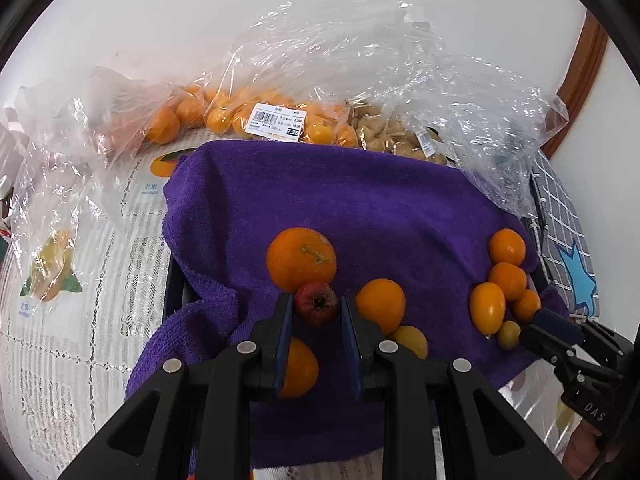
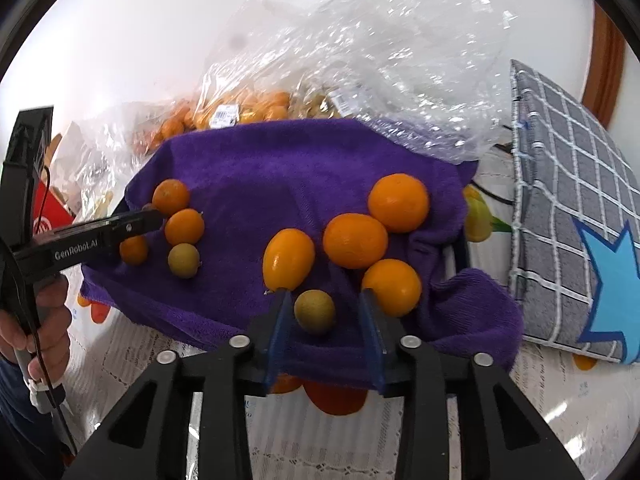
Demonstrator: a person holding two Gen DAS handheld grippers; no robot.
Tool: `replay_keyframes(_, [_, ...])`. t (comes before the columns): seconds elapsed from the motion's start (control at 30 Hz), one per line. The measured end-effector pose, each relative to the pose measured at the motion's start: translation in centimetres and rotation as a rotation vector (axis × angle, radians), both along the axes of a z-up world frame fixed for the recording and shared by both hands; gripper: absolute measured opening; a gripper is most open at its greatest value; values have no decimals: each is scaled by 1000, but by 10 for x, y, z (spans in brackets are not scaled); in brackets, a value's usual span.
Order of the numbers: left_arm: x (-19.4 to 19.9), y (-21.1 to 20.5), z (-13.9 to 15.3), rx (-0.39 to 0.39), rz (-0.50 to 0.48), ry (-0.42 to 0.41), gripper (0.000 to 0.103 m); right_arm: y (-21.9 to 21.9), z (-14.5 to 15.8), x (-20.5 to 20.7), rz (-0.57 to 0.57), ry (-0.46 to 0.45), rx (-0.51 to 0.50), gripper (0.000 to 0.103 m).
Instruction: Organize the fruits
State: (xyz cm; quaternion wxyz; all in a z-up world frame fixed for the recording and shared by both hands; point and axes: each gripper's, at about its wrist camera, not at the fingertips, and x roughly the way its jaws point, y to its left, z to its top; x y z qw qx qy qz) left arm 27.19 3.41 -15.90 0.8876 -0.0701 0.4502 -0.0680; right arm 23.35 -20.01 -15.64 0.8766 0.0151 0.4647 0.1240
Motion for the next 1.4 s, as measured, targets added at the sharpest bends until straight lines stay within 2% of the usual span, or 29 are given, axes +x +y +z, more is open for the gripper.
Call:
replay_keyframes(0.1, [-10,0,8,7,2,-13,27,-7,11,-5,-39,-29,7,44])
replay_keyframes(0.17, [-18,1,16,5,5,-24,35,-12,19,-8,-64,-42,17,46])
replay_keyframes(0.33, [-51,3,40,0,17,-62,48,-27,50,-28,-119,-88,35,51])
replay_keyframes(0.7, [-135,-19,80,41,16,-132,51,-54,109,-95,-193,-178,-1,56])
replay_keyframes(0.73, [-144,-22,83,49,21,-140,52,-55,112,-101,-198,-186,-8,61])
replay_keyframes(0.77, [-149,-24,85,51,25,-146,53,-56,115,-109,-206,-192,-17,71])
replay_keyframes(0.8, [-158,-26,88,47,31,-156,54,-57,117,-116,-218,-199,-26,75])
replay_keyframes(0.87, [-172,-28,95,34,46,-171,63,-61,123,-131,-232,-227,-35,89])
replay_keyframes(0.93, [-184,-30,100,33,58,-186,70,-63,128,-145,-226,-249,-48,93])
replay_keyframes(1.13, [-220,-44,114,65,65,-230,80,-69,141,-188,-268,-291,-113,93])
replay_keyframes(1.4, [-247,-62,129,51,29,-263,84,-79,155,-224,-284,-294,-101,93])
